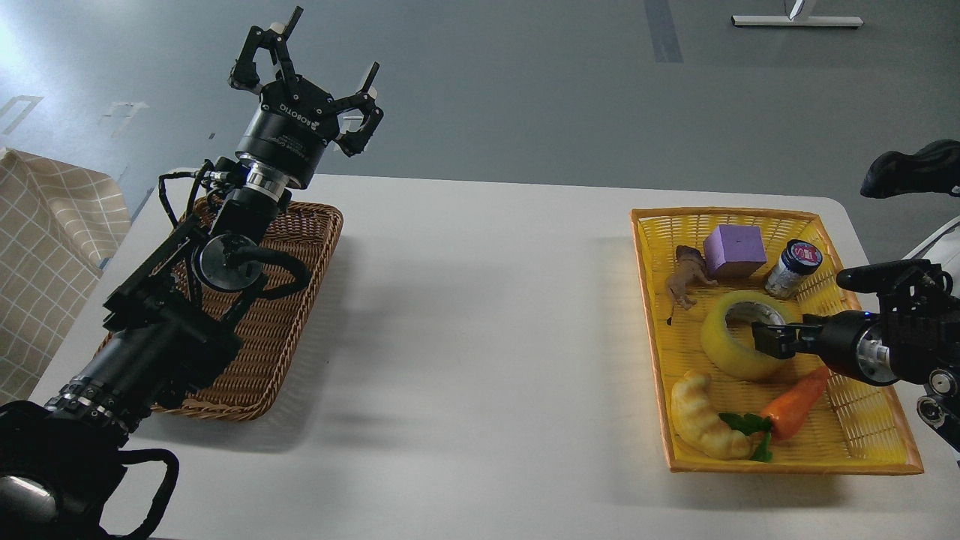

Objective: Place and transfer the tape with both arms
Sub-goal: 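Lower the right gripper and grasp the yellow tape roll, then lift the tape roll and carry it toward the table center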

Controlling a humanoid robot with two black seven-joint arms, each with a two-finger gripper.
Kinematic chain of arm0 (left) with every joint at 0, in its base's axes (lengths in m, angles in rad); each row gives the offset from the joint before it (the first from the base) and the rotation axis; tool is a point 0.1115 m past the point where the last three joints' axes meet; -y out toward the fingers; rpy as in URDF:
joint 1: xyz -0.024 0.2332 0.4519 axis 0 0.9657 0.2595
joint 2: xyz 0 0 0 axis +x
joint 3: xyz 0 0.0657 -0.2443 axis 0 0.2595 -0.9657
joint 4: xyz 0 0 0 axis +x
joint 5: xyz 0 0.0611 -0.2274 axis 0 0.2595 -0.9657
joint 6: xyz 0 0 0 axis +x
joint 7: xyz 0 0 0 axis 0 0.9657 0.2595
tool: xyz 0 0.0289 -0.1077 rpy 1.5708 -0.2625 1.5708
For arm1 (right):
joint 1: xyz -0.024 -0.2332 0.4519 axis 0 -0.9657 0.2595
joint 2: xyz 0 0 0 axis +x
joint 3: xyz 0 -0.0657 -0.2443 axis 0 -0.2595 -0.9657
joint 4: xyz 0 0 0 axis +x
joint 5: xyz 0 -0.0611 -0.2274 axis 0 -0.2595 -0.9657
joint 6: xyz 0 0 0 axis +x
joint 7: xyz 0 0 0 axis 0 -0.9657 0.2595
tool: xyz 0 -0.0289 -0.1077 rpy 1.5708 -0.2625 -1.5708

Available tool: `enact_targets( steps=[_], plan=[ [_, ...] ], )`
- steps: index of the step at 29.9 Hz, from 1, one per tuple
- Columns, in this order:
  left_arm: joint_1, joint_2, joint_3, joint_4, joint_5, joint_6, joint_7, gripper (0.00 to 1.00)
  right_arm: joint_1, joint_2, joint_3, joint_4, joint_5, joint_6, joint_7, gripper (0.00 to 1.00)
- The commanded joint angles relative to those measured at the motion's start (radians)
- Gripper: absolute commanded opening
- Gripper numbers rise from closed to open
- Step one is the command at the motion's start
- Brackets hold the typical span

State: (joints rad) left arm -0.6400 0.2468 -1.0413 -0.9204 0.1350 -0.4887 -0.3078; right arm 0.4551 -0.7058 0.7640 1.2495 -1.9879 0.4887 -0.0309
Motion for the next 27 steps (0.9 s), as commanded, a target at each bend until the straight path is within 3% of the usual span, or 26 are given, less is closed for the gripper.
enact_targets(
  steps=[1,2,6,8,18,27],
  plan=[
    [0.003,-0.001,0.000,0.000,0.000,0.000,-0.001,0.98,0.005,0.020,-0.003,-0.019,-0.005,0.000,-0.001,0.53],
    [0.003,-0.001,0.000,0.000,0.000,0.000,-0.001,0.98,0.007,0.022,-0.003,-0.024,-0.005,0.000,-0.001,0.50],
    [0.008,0.000,0.001,0.000,0.000,0.000,-0.001,0.98,0.025,0.028,-0.006,-0.051,-0.005,0.000,-0.007,0.09],
    [0.008,-0.001,0.001,0.000,0.000,0.000,-0.001,0.98,0.031,0.029,-0.008,-0.056,-0.005,0.000,-0.007,0.01],
    [0.006,-0.004,0.000,0.000,0.000,0.000,-0.001,0.98,0.148,0.008,-0.026,-0.033,0.012,0.000,-0.001,0.00],
    [0.005,-0.001,0.004,0.000,0.000,0.000,0.001,0.98,0.281,-0.133,-0.012,0.258,0.181,0.000,0.000,0.00]
  ],
)
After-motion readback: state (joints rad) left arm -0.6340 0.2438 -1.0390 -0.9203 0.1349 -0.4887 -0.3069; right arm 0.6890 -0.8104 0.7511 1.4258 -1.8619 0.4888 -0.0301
